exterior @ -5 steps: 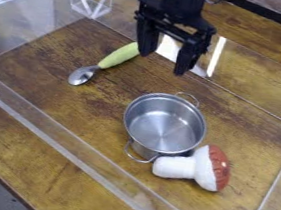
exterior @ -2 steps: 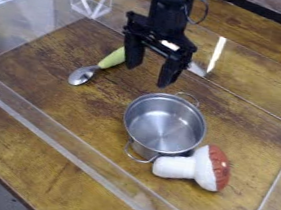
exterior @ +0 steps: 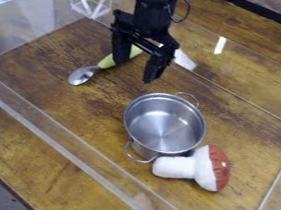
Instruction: Move the green spoon to the left
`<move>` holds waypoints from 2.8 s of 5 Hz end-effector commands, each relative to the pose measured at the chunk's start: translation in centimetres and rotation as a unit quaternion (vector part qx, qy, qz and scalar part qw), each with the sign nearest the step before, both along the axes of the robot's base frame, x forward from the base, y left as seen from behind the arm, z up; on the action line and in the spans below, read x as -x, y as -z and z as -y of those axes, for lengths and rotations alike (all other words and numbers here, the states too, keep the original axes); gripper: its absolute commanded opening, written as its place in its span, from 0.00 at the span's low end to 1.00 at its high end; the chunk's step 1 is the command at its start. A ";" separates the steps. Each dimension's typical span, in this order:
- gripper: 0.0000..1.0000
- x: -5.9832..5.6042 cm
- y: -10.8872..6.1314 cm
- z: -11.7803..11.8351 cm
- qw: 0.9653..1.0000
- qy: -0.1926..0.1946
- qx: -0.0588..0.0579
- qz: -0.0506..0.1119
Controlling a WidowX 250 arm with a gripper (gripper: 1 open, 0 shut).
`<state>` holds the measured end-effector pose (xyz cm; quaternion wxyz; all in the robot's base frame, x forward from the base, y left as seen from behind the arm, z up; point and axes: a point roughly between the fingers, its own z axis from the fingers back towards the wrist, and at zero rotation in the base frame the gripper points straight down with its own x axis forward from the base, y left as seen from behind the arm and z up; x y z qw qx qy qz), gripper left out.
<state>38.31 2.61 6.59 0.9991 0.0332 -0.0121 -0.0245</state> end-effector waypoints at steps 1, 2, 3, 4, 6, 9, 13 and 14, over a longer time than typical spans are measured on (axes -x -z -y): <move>1.00 -1.2 -1.8 -2.2 0.999 -0.009 -0.009 0.039; 1.00 -1.8 -1.0 -3.2 0.999 -0.010 -0.009 0.042; 1.00 -2.3 0.0 -4.0 0.999 -0.010 -0.005 0.043; 1.00 -2.7 1.1 -4.6 0.999 -0.013 0.001 0.043; 1.00 -3.3 1.5 -5.6 0.999 -0.017 0.006 0.040; 0.00 -3.7 1.2 -6.3 0.999 -0.018 0.011 0.038; 0.00 -3.7 -1.3 -8.0 0.999 -0.010 0.025 0.044; 0.00 -3.4 -2.8 -10.4 0.998 -0.023 0.017 0.053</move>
